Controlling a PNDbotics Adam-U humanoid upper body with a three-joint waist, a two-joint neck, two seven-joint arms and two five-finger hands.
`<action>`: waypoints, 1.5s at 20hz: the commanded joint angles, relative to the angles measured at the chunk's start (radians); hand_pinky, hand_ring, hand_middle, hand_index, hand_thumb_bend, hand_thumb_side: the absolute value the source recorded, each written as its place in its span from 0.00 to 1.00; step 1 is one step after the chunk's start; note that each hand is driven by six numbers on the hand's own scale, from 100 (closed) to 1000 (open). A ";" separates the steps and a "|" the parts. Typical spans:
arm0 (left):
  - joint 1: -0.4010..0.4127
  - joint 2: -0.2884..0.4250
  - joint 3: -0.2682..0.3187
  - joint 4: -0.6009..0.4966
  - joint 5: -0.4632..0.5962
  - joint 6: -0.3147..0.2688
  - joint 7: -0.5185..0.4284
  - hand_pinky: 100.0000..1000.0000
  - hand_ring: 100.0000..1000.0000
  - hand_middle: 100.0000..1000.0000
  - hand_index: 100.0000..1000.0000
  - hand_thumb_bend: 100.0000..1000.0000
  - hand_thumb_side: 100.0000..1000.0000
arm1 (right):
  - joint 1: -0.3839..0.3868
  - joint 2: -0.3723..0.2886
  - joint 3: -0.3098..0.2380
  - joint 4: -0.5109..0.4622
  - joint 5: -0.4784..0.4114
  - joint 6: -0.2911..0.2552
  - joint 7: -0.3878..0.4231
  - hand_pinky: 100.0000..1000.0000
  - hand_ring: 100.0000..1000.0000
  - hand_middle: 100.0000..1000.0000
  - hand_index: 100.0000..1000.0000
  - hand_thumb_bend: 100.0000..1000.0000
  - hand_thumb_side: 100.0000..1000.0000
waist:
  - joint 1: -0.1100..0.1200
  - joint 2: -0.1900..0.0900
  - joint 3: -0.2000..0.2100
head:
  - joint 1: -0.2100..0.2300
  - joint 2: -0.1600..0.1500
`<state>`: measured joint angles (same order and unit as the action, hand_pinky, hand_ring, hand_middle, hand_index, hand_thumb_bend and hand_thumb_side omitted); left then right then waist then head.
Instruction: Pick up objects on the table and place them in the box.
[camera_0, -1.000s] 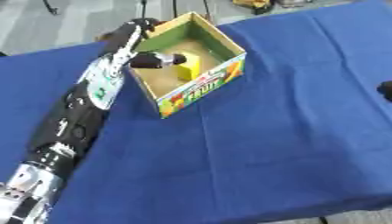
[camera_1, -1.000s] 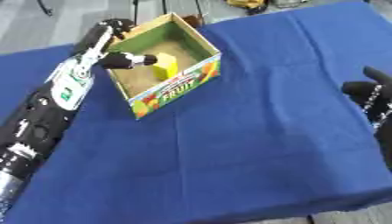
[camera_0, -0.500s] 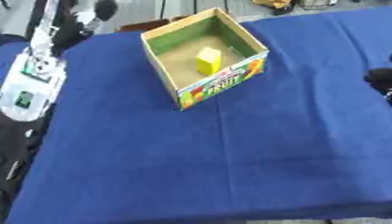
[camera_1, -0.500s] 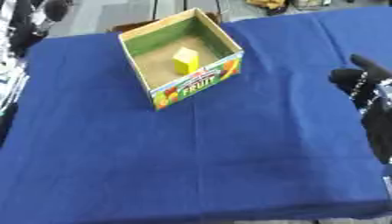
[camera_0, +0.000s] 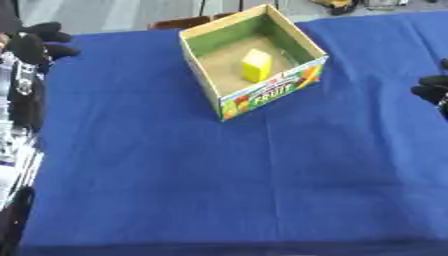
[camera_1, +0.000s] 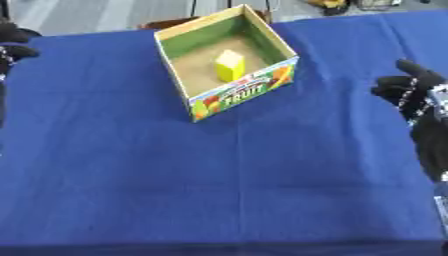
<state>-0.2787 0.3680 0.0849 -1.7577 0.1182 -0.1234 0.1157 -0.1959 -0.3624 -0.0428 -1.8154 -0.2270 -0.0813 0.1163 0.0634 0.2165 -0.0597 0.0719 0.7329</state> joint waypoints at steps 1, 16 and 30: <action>0.012 -0.008 0.022 -0.025 0.006 -0.013 0.006 0.79 0.55 0.56 0.74 0.74 0.81 | -0.019 -0.010 -0.007 -0.021 -0.008 -0.001 -0.002 0.90 0.73 0.67 0.90 0.00 0.91 | -0.004 -0.010 0.003 | -0.003 -0.015; 0.053 -0.055 0.034 -0.026 0.001 -0.018 0.009 0.78 0.52 0.53 0.72 0.73 0.81 | -0.029 -0.013 -0.004 -0.021 -0.015 -0.002 0.003 0.90 0.72 0.66 0.87 0.00 0.91 | -0.008 -0.008 0.009 | -0.011 -0.026; 0.076 -0.077 0.036 -0.021 0.000 -0.017 0.011 0.78 0.52 0.53 0.72 0.74 0.82 | -0.026 -0.010 -0.007 -0.020 -0.013 -0.002 0.002 0.90 0.72 0.66 0.83 0.00 0.91 | -0.010 -0.009 0.012 | -0.018 -0.025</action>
<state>-0.1993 0.2815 0.1089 -1.7614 0.1187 -0.1389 0.1246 -0.2116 -0.3624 -0.0425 -1.8165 -0.2363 -0.0825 0.1181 0.0570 0.2214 -0.0479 0.0578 0.7150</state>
